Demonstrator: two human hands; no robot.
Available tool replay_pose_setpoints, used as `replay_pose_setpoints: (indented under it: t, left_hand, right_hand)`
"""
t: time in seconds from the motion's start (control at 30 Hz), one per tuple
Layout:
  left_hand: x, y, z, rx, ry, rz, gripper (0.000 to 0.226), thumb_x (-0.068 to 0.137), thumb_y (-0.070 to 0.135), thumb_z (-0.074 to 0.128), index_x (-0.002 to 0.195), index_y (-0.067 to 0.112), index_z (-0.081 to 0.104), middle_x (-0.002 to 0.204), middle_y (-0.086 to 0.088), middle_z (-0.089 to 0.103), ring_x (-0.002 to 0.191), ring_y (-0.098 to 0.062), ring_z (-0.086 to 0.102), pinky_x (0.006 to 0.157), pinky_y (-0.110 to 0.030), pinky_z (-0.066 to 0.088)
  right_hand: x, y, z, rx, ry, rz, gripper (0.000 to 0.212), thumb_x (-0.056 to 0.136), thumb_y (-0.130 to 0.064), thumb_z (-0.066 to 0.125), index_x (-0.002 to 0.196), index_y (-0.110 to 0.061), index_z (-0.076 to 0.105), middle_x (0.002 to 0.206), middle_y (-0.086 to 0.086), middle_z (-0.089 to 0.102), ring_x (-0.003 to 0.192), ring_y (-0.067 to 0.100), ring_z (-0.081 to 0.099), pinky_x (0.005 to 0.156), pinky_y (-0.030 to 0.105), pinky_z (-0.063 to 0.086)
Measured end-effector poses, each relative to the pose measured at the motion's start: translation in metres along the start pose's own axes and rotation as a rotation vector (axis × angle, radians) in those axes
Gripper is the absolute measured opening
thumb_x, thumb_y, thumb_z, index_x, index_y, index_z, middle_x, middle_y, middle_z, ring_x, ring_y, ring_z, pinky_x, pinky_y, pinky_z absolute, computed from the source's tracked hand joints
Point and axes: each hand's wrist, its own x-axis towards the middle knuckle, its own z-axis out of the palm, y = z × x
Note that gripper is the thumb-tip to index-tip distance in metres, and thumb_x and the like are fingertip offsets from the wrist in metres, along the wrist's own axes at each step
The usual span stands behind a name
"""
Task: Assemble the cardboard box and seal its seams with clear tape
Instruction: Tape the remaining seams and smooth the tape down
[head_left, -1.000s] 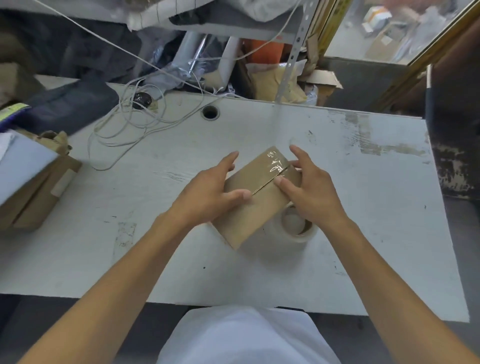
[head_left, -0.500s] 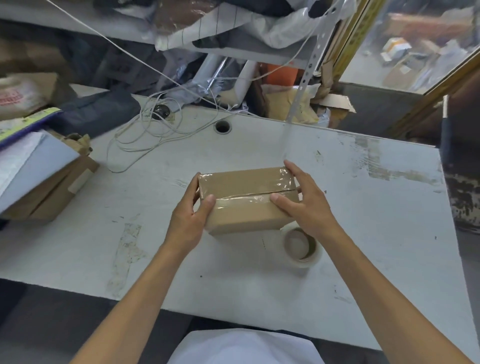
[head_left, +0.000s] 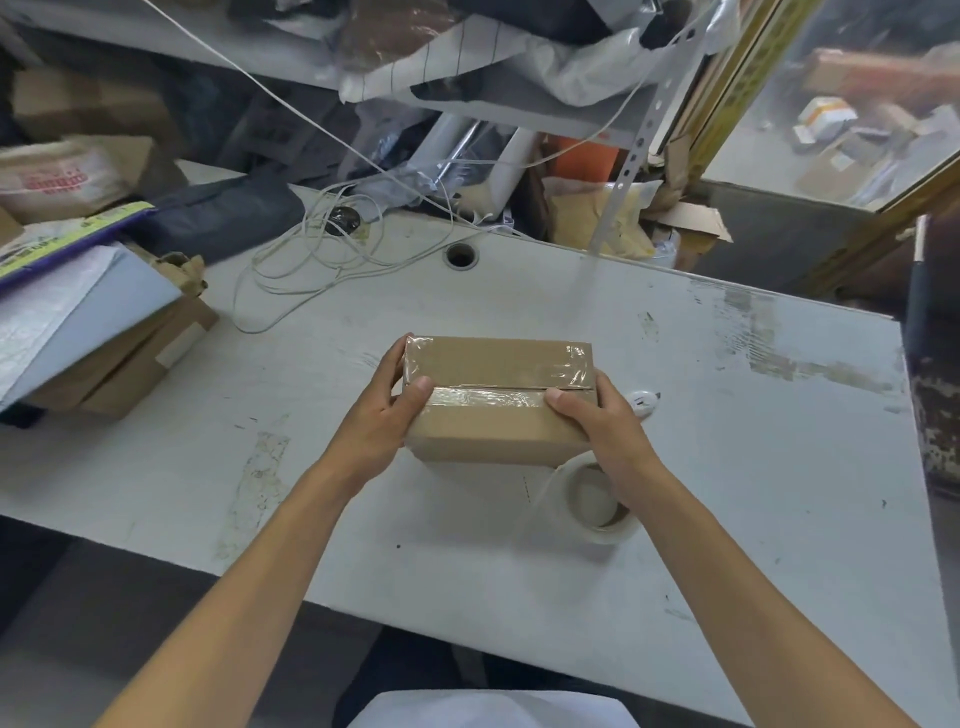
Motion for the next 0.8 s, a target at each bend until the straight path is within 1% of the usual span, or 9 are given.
replay_pose_setpoints:
  t: [0.07,0.13,0.2,0.27,0.37,0.5,0.6,0.7,0.8]
  left_hand:
    - [-0.004,0.003,-0.001,-0.053,-0.037,-0.064,0.047,0.1,0.046,0.049,0.143,0.055,0.032,0.133,0.015,0.058,0.104,-0.002,0.065,0.085,-0.039,0.056]
    - [-0.007,0.006,-0.004,-0.087,-0.073,-0.103,0.046,0.1,0.045,0.05,0.142,0.056,0.034,0.124,0.015,0.062,0.107,-0.006,0.065,0.086,-0.044,0.057]
    - [-0.01,0.007,-0.011,-0.141,-0.111,-0.072,0.05,0.1,0.035,0.054,0.141,0.056,0.034,0.13,0.016,0.059,0.113,-0.006,0.062,0.09,-0.047,0.057]
    - [-0.01,0.01,-0.022,-0.164,-0.166,0.012,0.063,0.094,0.021,0.065,0.14,0.053,0.036,0.137,0.018,0.053,0.118,-0.008,0.058,0.089,-0.041,0.057]
    - [-0.01,0.017,-0.037,-0.118,-0.198,0.087,0.057,0.081,0.021,0.066,0.13,0.044,0.047,0.121,0.016,0.057,0.111,-0.012,0.057,0.087,-0.043,0.054]
    - [-0.011,0.022,-0.04,-0.137,-0.098,0.098,0.037,0.086,0.036,0.059,0.123,0.037,0.053,0.109,0.007,0.058,0.088,-0.009,0.058,0.087,-0.053,0.052]
    - [-0.01,0.025,-0.042,-0.089,-0.101,0.126,0.054,0.078,0.033,0.063,0.129,0.046,0.051,0.129,0.008,0.049,0.106,-0.017,0.055,0.095,-0.051,0.05]
    - [-0.007,0.025,-0.046,-0.015,-0.108,0.137,0.091,0.067,0.02,0.063,0.145,0.054,0.031,0.142,0.016,0.031,0.127,-0.012,0.043,0.101,-0.031,0.045]
    - [-0.005,0.019,-0.047,-0.003,-0.155,0.135,0.118,0.067,0.017,0.07,0.148,0.059,-0.005,0.154,0.026,0.016,0.136,-0.001,0.035,0.096,-0.026,0.044]
  right_hand:
    - [-0.002,-0.003,-0.002,-0.02,-0.066,0.08,0.054,0.07,-0.043,0.073,0.119,-0.022,0.063,0.114,0.005,0.071,0.096,0.019,0.069,0.087,0.04,0.053]
    - [-0.007,-0.007,-0.005,-0.047,-0.112,0.108,0.047,0.075,-0.042,0.072,0.118,-0.025,0.063,0.109,-0.001,0.072,0.095,0.018,0.068,0.087,0.041,0.053]
    - [-0.013,-0.011,-0.006,-0.048,-0.128,0.104,0.04,0.082,-0.036,0.071,0.12,-0.029,0.062,0.114,-0.004,0.071,0.103,0.016,0.068,0.095,0.047,0.052]
    - [-0.019,-0.019,-0.008,0.0,-0.156,0.086,0.043,0.085,-0.033,0.07,0.126,-0.032,0.058,0.122,-0.005,0.067,0.111,0.015,0.066,0.096,0.052,0.052]
    - [-0.028,-0.036,-0.001,0.038,-0.192,0.048,0.046,0.089,-0.044,0.064,0.133,-0.037,0.052,0.126,-0.012,0.064,0.116,0.014,0.062,0.092,0.047,0.052]
    - [-0.036,-0.041,0.019,-0.071,-0.023,-0.068,0.039,0.099,-0.035,0.055,0.137,-0.03,0.048,0.125,-0.012,0.063,0.109,0.009,0.064,0.08,0.03,0.058]
    - [-0.039,-0.033,0.026,-0.203,-0.001,-0.147,0.048,0.099,-0.031,0.054,0.143,-0.038,0.037,0.135,-0.018,0.051,0.12,0.009,0.055,0.101,0.036,0.049]
    - [-0.046,-0.024,0.029,-0.346,-0.024,-0.21,0.07,0.095,-0.027,0.06,0.151,-0.045,0.022,0.151,-0.023,0.029,0.133,0.011,0.043,0.106,0.034,0.043]
    - [-0.049,-0.021,0.029,-0.388,-0.025,-0.311,0.089,0.087,-0.017,0.071,0.149,-0.053,0.017,0.149,-0.019,0.03,0.131,0.011,0.042,0.093,0.031,0.053]
